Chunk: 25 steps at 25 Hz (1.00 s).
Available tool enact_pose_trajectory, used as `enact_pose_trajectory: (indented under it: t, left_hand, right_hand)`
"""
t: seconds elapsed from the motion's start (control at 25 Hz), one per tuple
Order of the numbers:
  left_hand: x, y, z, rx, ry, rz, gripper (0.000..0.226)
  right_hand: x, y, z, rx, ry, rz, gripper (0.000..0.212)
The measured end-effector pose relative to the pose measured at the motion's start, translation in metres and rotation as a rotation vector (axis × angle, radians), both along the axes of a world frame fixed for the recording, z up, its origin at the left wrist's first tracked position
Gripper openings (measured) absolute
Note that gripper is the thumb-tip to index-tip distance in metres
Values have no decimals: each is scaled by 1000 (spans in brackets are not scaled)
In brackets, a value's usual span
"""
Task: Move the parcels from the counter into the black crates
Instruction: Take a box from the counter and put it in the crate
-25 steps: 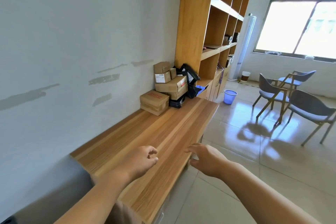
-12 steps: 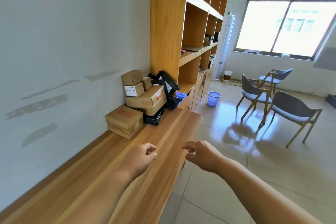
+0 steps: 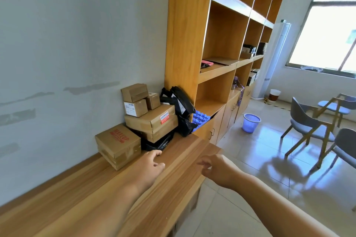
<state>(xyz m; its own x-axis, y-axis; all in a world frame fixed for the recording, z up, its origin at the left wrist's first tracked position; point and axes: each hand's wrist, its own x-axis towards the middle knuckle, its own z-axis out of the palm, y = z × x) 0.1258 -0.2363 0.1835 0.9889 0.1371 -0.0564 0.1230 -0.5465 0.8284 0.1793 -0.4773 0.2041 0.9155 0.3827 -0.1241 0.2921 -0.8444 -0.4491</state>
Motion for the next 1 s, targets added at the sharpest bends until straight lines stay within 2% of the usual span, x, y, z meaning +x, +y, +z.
enact_pose_trajectory:
  t: [0.16, 0.36, 0.6, 1.0]
  left_hand:
    - [46, -23, -5, 20, 30, 93, 41]
    - [98, -21, -15, 23, 67, 219, 38]
    - [193, 14, -19, -38, -17, 318, 29]
    - [314, 104, -9, -90, -42, 513, 44]
  right_hand:
    - [73, -18, 7, 6, -9, 51, 38]
    - [149, -2, -8, -19, 22, 197, 39]
    - [247, 39, -14, 18, 69, 246, 39]
    - [389, 139, 1, 87, 98, 322, 40]
